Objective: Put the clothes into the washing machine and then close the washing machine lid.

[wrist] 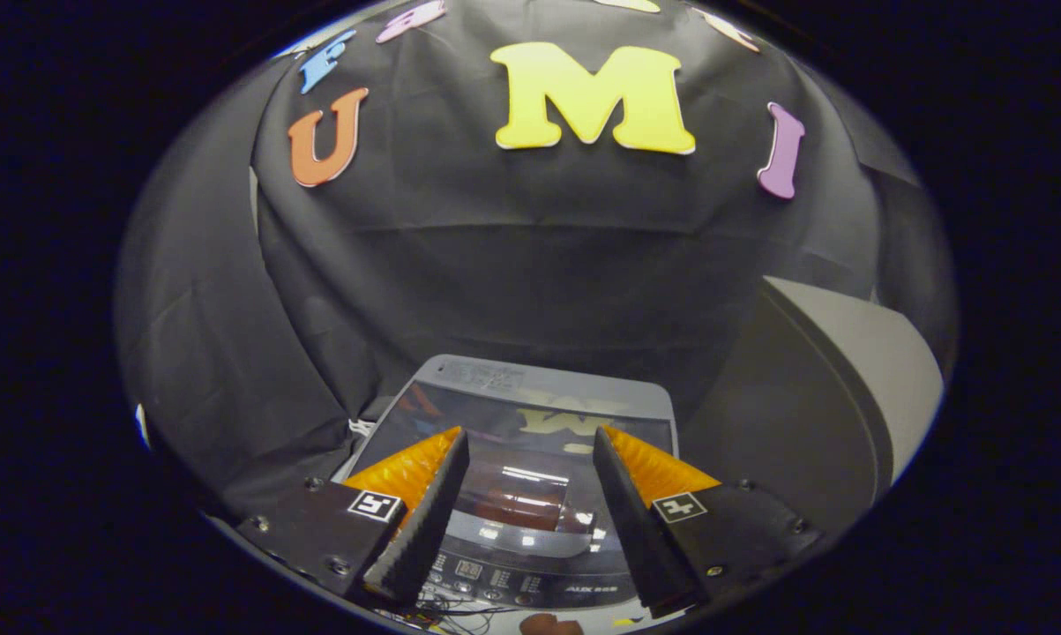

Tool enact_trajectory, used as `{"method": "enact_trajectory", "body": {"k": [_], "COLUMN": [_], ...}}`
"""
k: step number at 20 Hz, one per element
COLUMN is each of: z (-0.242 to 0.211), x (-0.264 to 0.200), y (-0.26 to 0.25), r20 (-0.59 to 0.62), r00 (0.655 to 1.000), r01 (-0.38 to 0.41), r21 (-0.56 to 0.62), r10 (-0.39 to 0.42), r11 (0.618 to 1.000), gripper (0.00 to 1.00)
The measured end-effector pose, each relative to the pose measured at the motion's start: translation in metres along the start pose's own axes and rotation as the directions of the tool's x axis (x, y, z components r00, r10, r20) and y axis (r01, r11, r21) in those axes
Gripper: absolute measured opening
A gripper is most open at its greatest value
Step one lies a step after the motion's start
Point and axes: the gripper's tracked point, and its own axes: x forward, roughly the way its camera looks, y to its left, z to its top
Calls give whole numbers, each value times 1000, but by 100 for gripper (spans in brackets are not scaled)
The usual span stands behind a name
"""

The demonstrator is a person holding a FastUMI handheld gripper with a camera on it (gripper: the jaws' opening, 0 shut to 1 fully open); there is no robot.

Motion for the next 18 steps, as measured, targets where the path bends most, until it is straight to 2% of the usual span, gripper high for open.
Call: {"method": "enact_trajectory", "body": {"k": [5,9,14,18], "z": [1,4,-21,-57], "x": [-84,-169,-256,-305], "y": [-24,-44,-71,-85], "r20": [107,204,263,264], "r00": [994,979,962,960], "r01": [0,9,47,69], "r21": [6,40,84,118], "r10": [-1,-17,-68,-98], "r11": [1000,999,995,991], "gripper": [89,89,89,89]}}
